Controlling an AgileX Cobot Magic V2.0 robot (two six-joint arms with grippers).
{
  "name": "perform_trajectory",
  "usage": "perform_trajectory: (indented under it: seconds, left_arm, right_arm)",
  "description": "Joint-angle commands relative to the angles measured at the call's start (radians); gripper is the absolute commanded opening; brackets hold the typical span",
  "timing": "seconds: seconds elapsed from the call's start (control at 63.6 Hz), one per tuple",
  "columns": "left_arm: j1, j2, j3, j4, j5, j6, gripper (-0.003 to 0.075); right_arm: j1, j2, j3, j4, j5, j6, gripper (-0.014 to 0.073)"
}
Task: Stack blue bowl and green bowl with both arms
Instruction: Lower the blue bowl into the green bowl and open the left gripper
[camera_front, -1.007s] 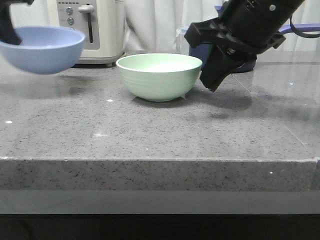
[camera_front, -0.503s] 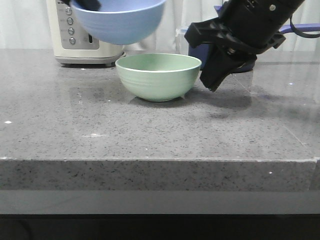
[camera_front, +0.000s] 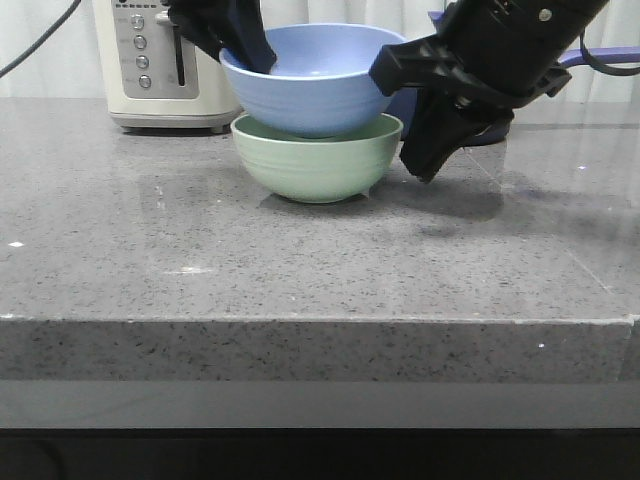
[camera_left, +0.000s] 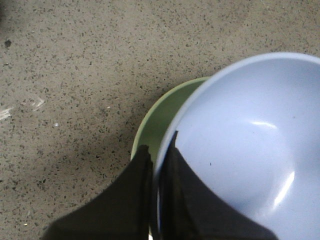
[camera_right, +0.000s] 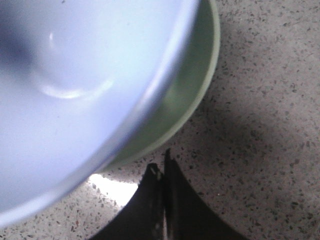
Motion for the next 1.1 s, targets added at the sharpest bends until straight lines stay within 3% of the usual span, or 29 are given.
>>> perform_trajectory:
  seconds: [0.0, 0.378, 1.085]
  left_arm:
    - [-0.010, -0.051, -0.037, -0.018, -0.073, 0.001, -0.0020]
    - [-0.010, -0.051, -0.037, -0.018, -0.132, 0.001, -0.0020]
    - [-0.010, 0.005, -0.037, -0.003, -0.087, 0.001, -0.0019]
  right_arm:
    - [-0.004, -0.040, -0.026, 0.018, -0.046, -0.013, -0.0064]
    - [-0.004, -0.040, -0.026, 0.018, -0.046, -0.013, -0.0064]
    - [-0.004, -0.040, -0.026, 0.018, -0.046, -0.013, -0.0064]
